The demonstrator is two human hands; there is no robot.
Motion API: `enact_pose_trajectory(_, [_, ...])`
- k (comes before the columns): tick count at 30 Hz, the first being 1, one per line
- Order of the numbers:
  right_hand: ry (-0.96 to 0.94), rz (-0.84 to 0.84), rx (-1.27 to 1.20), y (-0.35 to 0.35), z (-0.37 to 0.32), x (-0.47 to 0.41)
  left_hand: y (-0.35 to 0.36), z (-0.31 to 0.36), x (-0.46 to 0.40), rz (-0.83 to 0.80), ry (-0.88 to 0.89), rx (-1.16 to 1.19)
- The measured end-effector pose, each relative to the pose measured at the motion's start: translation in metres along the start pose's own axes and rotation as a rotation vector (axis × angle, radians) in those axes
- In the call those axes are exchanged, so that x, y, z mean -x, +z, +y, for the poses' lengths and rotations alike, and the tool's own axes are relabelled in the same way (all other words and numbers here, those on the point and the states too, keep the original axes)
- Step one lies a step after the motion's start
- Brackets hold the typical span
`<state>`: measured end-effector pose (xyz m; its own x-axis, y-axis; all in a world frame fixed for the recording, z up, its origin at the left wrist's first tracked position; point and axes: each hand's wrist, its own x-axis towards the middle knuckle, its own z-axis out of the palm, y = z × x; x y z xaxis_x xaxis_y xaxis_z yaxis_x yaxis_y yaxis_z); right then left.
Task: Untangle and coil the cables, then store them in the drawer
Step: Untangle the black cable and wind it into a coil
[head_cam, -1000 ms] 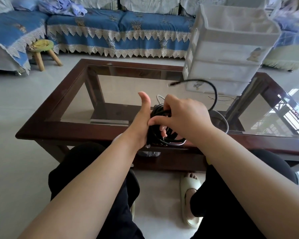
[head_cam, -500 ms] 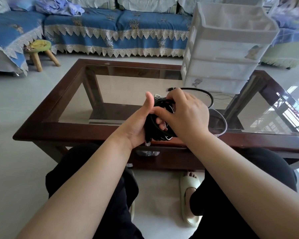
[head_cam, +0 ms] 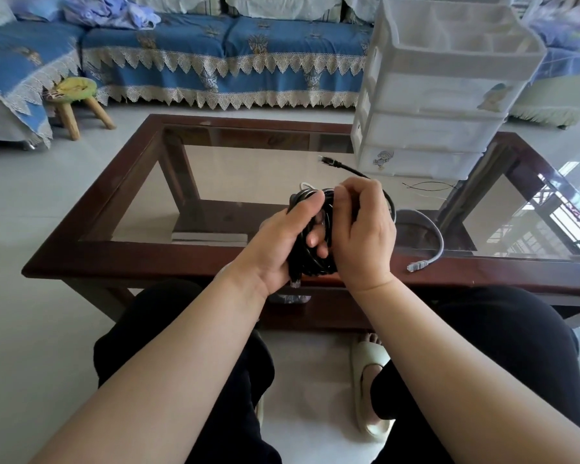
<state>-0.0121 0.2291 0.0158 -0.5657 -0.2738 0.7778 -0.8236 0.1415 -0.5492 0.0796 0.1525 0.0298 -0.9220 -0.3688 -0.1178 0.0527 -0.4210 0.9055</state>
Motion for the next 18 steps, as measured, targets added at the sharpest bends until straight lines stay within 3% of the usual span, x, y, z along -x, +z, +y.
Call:
enact_pose_trajectory(10, [-0.181,-0.369,0.069,-0.018,0.020,-0.022,-0.002,0.013,0.002,-0.093,-0.087,-0.306])
enact_pose_trajectory(15, [0.159,-0.705,-0.038,-0.020,0.023,-0.035,-0.005,0.015,0.002,-0.104,-0.062,-0.356])
enact_pose_trajectory(18, [0.255,-0.770,-0.175,-0.021,0.024,-0.035,-0.009,0.016,0.001,-0.113,-0.066,-0.346])
